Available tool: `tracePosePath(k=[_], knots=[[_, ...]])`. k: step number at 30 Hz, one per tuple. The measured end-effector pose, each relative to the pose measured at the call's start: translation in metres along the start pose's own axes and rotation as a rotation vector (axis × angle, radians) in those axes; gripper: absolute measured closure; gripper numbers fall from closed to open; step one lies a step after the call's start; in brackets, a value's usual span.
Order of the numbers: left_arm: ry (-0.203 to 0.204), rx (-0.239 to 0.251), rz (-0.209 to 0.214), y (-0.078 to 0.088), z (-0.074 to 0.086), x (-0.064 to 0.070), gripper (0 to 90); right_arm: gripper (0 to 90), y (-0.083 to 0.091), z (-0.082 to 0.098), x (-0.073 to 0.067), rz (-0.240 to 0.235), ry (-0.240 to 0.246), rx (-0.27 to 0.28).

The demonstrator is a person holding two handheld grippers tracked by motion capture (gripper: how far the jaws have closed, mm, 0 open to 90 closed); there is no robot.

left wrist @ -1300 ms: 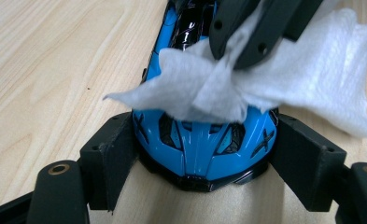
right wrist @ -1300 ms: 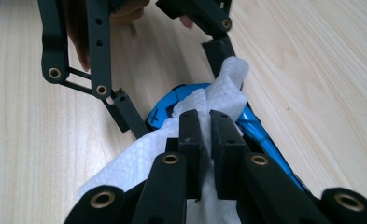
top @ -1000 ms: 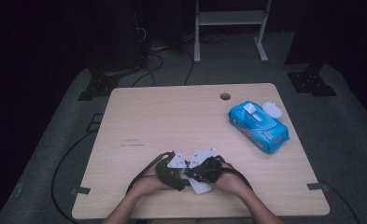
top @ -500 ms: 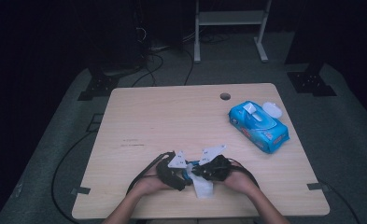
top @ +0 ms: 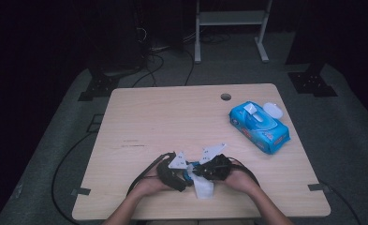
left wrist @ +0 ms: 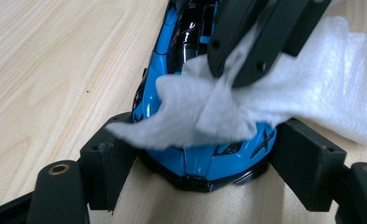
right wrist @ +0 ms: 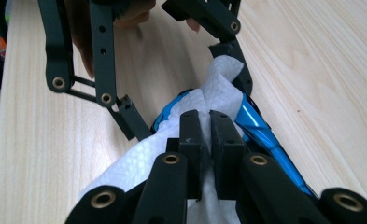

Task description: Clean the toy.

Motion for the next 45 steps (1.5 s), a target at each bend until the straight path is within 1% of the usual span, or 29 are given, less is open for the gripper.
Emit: tracePosePath(k=[2,4,5,6,7,8,10,11,13,16,17,20,21,22,23,25,27,29,30,31,32,33,34,37,38,39,40,42,45], knots=[[0.002,0.002,-0.003,0.0,0.0,0.0,25.1,83.8,-0.007,-0.002,-0.003,-0.004,0.007,-0.004],[0.003,0.002,-0.002,0.0,0.0,0.0,25.1,83.8,-0.013,-0.004,-0.007,-0.011,0.037,-0.013],[0.001,0.0,-0.002,0.0,0.0,0.0,25.1,83.8,-0.014,-0.004,-0.007,-0.01,0.049,-0.019],[0.001,0.0,-0.002,0.0,0.0,0.0,25.1,83.8,-0.014,-0.004,-0.007,-0.01,0.049,-0.019],[0.003,0.001,-0.004,0.0,0.0,0.0,25.1,83.8,-0.012,-0.004,-0.007,-0.012,0.044,-0.025],[0.001,0.0,-0.004,0.0,0.0,0.0,25.1,83.8,-0.001,-0.001,-0.002,-0.005,0.043,-0.024],[0.003,0.004,-0.002,0.0,0.0,0.0,25.1,83.8,0.01,0.002,0.004,0.019,0.02,-0.01],[0.005,0.005,-0.003,0.0,0.0,0.0,25.1,83.8,0.016,0.004,0.007,0.024,-0.001,0.0],[0.004,0.003,-0.003,-0.001,-0.001,0.0,25.1,83.9,0.02,0.005,0.008,0.031,-0.015,0.01],[0.004,0.003,0.0,-0.001,0.0,0.0,25.1,83.9,0.016,0.004,0.006,0.035,-0.009,0.001],[0.005,0.003,-0.001,-0.001,0.0,0.0,25.1,83.9,0.012,0.002,0.005,0.035,0.003,-0.002],[0.007,0.004,-0.002,-0.001,0.0,0.001,25.1,83.9,-0.005,-0.007,-0.001,0.016,0.062,-0.024],[0.008,0.004,-0.002,-0.001,0.0,0.0,25.1,83.9,-0.007,-0.007,-0.001,0.018,0.071,-0.031],[0.008,0.004,-0.002,-0.001,0.0,0.0,25.1,83.9,-0.007,-0.007,-0.001,0.018,0.071,-0.031],[0.005,0.003,-0.003,-0.001,0.0,0.0,25.1,83.9,-0.008,-0.006,0.001,0.031,0.069,-0.032],[0.004,0.002,-0.004,-0.001,0.0,0.0,25.1,83.9,-0.004,-0.009,0.009,0.065,0.05,-0.003],[0.001,-0.003,-0.006,0.0,0.0,0.0,25.1,84.0,-0.006,-0.011,0.012,0.074,0.036,0.013],[0.008,-0.002,-0.003,0.0,0.0,0.0,25.1,83.9,-0.014,-0.008,0.01,0.075,0.061,-0.02],[0.008,-0.001,-0.003,0.0,0.0,0.0,25.1,83.9,-0.018,-0.008,0.009,0.076,0.081,-0.022],[0.007,-0.001,-0.005,0.0,0.0,0.0,25.1,84.0,-0.019,-0.008,0.01,0.077,0.079,-0.024],[0.008,0.001,-0.005,0.0,0.0,0.0,25.1,83.9,-0.018,-0.008,0.011,0.084,0.076,-0.027],[0.006,0.001,-0.004,0.0,0.0,0.0,25.1,84.0,-0.016,-0.008,0.015,0.095,0.089,-0.027],[0.005,0.003,-0.003,-0.001,0.0,0.0,25.1,84.0,-0.013,-0.007,0.018,0.11,0.09,-0.03],[0.004,0.001,-0.003,0.0,0.0,0.0,25.1,84.1,-0.004,-0.003,0.029,0.145,0.054,-0.017],[0.004,0.001,-0.003,0.0,0.0,0.0,25.1,84.1,-0.004,-0.003,0.029,0.145,0.054,-0.017],[0.003,0.0,-0.003,0.0,0.0,0.0,25.1,84.1,-0.003,-0.002,0.031,0.153,0.031,-0.008],[0.003,0.0,-0.003,0.0,0.0,0.0,25.1,84.1,-0.005,-0.003,0.031,0.153,0.03,-0.005],[0.007,-0.001,-0.003,0.0,0.0,0.0,25.1,84.1,-0.012,-0.005,0.025,0.133,0.015,0.01],[0.007,-0.002,-0.003,0.0,0.0,0.0,25.1,84.1,-0.019,-0.007,0.021,0.124,0.04,0.008]])
Point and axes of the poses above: each handheld gripper's, and its own axes: y roughly backward along the jaws, z roughly out of its underside, x roughly to its right, the point moved 9 cm from there along -y, roughly forward along the jaws, and after that the axes turned 15 degrees about x, right-handed, at the moved point
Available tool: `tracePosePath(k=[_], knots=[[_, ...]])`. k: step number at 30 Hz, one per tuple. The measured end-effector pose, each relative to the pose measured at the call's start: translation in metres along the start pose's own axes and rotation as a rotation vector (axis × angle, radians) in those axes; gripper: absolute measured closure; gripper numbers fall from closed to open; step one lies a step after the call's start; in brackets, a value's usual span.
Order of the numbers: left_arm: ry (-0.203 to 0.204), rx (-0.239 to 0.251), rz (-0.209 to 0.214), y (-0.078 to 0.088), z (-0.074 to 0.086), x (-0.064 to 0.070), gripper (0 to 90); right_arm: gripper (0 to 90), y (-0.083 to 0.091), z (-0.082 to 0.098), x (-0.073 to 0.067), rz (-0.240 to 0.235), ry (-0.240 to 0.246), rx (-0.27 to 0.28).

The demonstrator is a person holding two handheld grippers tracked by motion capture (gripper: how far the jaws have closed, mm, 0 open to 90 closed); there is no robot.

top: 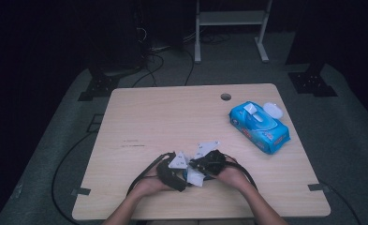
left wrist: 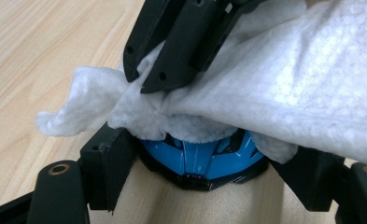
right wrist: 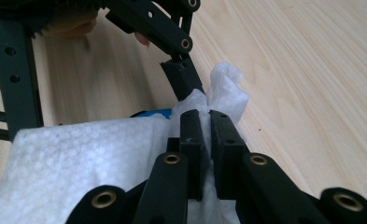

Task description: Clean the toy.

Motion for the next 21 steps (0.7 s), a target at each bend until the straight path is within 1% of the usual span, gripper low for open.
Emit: tracePosePath(k=[1,3,4,5,7,8,10,11,12,13,15,17,18,20,21], knots=[[0.0,0.0,0.0,0.0,0.0,0.0,25.1,84.1,0.001,0.0,0.001,0.006,0.0,-0.007],[-0.002,0.001,0.0,0.0,0.0,0.0,25.1,84.1,0.006,0.002,0.007,0.039,0.007,-0.026],[-0.003,0.002,0.001,-0.001,0.0,0.0,25.1,84.1,0.009,0.003,0.011,0.053,-0.005,-0.032],[-0.004,0.001,0.001,-0.001,0.0,0.0,25.1,84.1,0.01,0.004,0.012,0.058,-0.017,-0.033],[-0.003,0.001,0.001,-0.001,0.0,0.0,25.1,84.2,0.01,0.004,0.012,0.061,-0.012,-0.035],[0.0,0.002,0.001,-0.001,0.0,0.0,25.1,84.3,0.006,0.001,0.005,0.04,0.002,-0.035],[0.004,-0.001,0.0,0.0,0.0,0.0,25.1,84.3,0.0,-0.001,-0.004,0.009,0.013,-0.031],[0.004,-0.001,0.0,0.0,0.0,0.0,25.1,84.3,0.0,-0.001,-0.004,0.009,0.013,-0.031],[0.004,-0.003,0.001,0.0,0.0,0.0,25.1,84.2,-0.007,-0.003,-0.013,-0.019,0.028,-0.031],[0.004,-0.002,0.0,0.0,0.0,0.0,25.1,84.2,-0.008,-0.003,-0.013,-0.019,0.039,-0.035],[0.005,-0.001,-0.001,0.0,0.0,0.0,25.1,84.3,-0.008,-0.004,-0.013,-0.019,0.041,-0.04],[0.004,0.0,0.001,0.0,0.0,0.0,25.1,84.2,-0.007,-0.004,-0.011,-0.009,0.006,-0.037],[0.003,-0.002,0.001,0.0,0.0,0.0,25.1,84.2,-0.008,-0.004,-0.014,-0.01,0.013,-0.033],[0.004,-0.001,0.001,0.0,0.0,0.0,25.1,84.3,-0.01,-0.005,-0.021,-0.023,0.012,-0.016],[0.004,-0.001,0.001,0.0,0.0,0.0,25.1,84.2,-0.01,-0.005,-0.025,-0.042,0.008,-0.013]])
Point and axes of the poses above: each handheld gripper's, and its own axes: y roughly backward along the jaws, z roughly out of its underside, x roughly to its right, the point moved 9 cm from there along -y, roughly forward along the jaws, and after that the axes turned 15 degrees about x, right-handed, at the moved point
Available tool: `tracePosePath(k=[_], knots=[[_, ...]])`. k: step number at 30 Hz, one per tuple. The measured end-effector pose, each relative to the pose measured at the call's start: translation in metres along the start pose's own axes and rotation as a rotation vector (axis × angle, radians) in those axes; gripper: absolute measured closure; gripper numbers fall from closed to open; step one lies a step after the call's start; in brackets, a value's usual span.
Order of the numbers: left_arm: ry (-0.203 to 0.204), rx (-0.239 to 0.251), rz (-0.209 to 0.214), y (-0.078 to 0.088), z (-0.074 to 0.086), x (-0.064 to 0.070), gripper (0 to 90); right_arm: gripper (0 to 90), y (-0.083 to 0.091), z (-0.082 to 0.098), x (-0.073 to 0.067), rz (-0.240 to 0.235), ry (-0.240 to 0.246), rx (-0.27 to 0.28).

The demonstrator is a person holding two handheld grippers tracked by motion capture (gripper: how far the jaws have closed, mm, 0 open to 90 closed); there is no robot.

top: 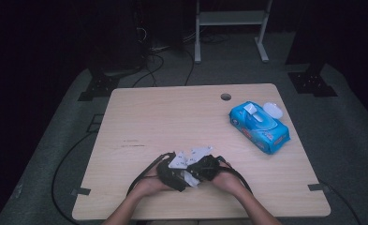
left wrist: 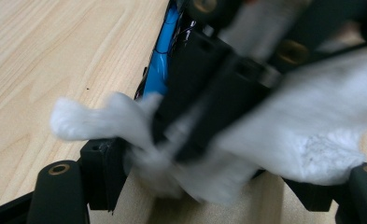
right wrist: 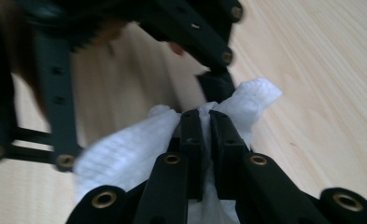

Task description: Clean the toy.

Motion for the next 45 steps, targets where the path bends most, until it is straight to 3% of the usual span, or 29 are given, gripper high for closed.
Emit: tracePosePath(k=[4,10,14,17,20,24,27,30,32,36,41,45], knots=[[-0.003,-0.002,-0.001,0.0,0.0,0.0,25.1,84.3,0.009,0.003,-0.003,-0.02,0.035,-0.02],[-0.004,-0.001,0.001,0.0,0.0,0.0,25.1,84.4,0.035,0.012,0.003,0.009,-0.002,-0.004],[-0.002,-0.001,-0.001,0.0,0.0,0.0,25.1,84.4,0.029,0.011,-0.003,-0.012,-0.003,-0.008],[-0.006,-0.003,-0.003,0.0,0.0,0.0,25.1,84.3,0.016,0.003,-0.014,-0.066,0.002,0.009],[-0.007,-0.004,-0.001,0.001,0.0,0.0,25.1,84.3,0.018,0.003,-0.014,-0.077,0.022,-0.006],[-0.007,-0.003,0.0,0.001,0.0,0.0,25.1,84.4,0.028,0.01,-0.005,-0.044,0.029,-0.03],[-0.004,-0.002,-0.001,0.0,0.0,0.0,25.1,84.4,0.038,0.012,0.002,-0.019,0.005,-0.025],[-0.007,-0.007,-0.003,0.0,0.0,0.0,25.1,84.4,0.029,0.01,-0.003,-0.032,0.019,-0.028],[-0.008,-0.006,-0.003,0.0,0.0,0.0,25.1,84.3,0.019,0.006,-0.007,-0.034,0.054,-0.028],[-0.006,-0.004,-0.003,0.0,0.0,0.0,25.1,84.3,0.014,0.004,-0.008,-0.051,0.063,-0.035],[-0.01,-0.003,0.002,0.001,0.0,-0.001,25.1,84.3,0.031,0.012,-0.004,-0.034,0.032,-0.022],[-0.01,-0.003,-0.002,0.0,0.0,-0.001,25.1,84.4,0.047,0.018,0.0,-0.012,0.038,-0.02]])
Point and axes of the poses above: each handheld gripper's, and its own axes: y roughly backward along the jaws, z roughly out of its underside, x roughly to its right, the point moved 9 cm from there along -y, roughly forward along the jaws, and after that the axes turned 15 degrees about x, right-handed, at the moved point
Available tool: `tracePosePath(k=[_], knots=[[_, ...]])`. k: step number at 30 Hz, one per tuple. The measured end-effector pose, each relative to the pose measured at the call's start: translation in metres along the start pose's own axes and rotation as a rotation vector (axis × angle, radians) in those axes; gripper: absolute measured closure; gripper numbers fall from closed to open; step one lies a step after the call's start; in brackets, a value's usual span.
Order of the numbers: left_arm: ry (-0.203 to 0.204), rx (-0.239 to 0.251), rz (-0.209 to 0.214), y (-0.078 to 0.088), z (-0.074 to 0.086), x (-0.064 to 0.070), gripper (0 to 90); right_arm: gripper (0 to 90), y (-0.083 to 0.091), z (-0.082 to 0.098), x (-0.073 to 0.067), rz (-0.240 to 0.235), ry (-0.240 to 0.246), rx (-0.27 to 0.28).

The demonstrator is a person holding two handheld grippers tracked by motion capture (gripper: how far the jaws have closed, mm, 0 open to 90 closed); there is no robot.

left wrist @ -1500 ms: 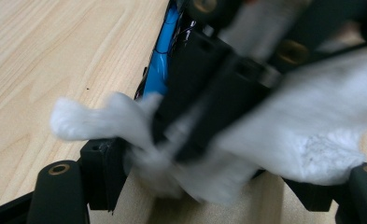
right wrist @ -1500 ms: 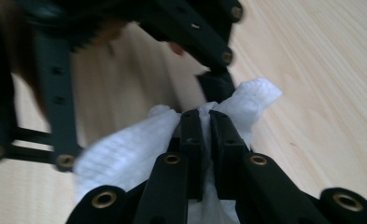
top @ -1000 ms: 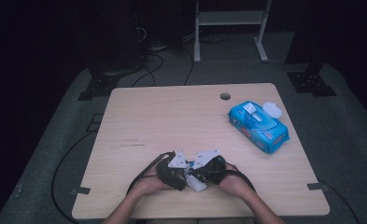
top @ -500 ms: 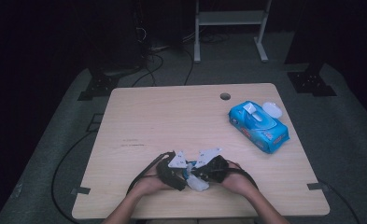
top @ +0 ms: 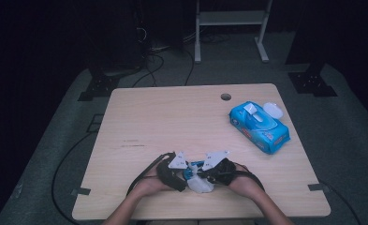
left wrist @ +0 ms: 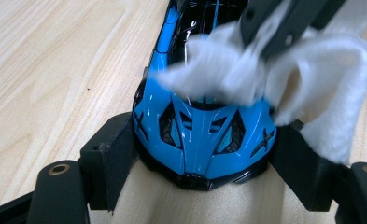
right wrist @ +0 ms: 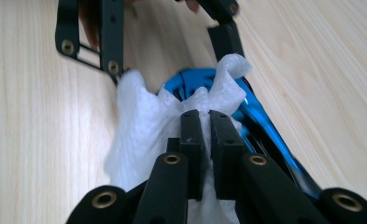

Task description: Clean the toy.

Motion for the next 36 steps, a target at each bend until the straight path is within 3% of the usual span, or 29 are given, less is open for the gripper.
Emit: tracePosePath(k=[6,10,15,22,29,33,36], knots=[[0.001,0.001,0.0,0.0,0.0,0.0,25.1,84.3,0.023,0.016,0.009,0.053,-0.015,-0.009],[0.002,0.002,0.001,0.0,0.0,0.0,25.1,84.2,0.034,0.023,0.015,0.075,-0.054,0.005],[0.002,-0.001,0.0,0.0,0.0,0.0,25.1,84.3,0.03,0.02,0.015,0.083,-0.048,0.006],[0.006,-0.001,0.0,0.002,0.001,0.0,25.2,84.3,0.014,0.008,0.005,0.052,-0.018,0.022],[0.007,0.002,-0.001,0.002,0.001,0.0,25.1,84.2,0.022,0.016,0.01,0.066,-0.032,0.018],[0.005,0.001,0.0,0.001,0.001,0.0,25.2,84.2,0.032,0.023,0.019,0.101,-0.054,0.026],[0.007,0.001,0.0,0.001,0.001,0.0,25.1,84.2,0.03,0.022,0.018,0.105,-0.06,0.027]])
Point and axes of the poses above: each handheld gripper's, and its own axes: y roughly backward along the jaws, z roughly out of its underside, x roughly to its right, the point moved 9 cm from there along -y, roughly forward along the jaws, and after that the axes turned 15 degrees about x, right-handed, at the moved point
